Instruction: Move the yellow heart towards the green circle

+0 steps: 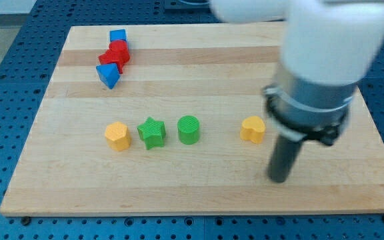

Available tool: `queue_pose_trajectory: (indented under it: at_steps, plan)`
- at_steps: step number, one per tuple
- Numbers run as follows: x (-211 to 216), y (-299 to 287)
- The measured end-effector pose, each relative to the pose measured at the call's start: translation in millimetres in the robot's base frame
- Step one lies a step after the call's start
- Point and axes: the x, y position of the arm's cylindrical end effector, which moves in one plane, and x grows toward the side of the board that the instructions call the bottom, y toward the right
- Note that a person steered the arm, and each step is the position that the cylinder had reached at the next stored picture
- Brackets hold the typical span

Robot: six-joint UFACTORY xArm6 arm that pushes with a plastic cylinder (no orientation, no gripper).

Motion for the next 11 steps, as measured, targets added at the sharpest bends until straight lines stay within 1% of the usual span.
queue_pose_trajectory:
  at_steps: [1, 2, 3, 4, 5, 8, 9, 10, 11]
  plan:
    - [-57, 20]
    - [-106, -8]
    - [-103, -11]
    - [-85, 27]
    - [-71, 16]
    - [-71, -43]
    - [-71, -51]
    - [-63, -45]
    - [9, 9]
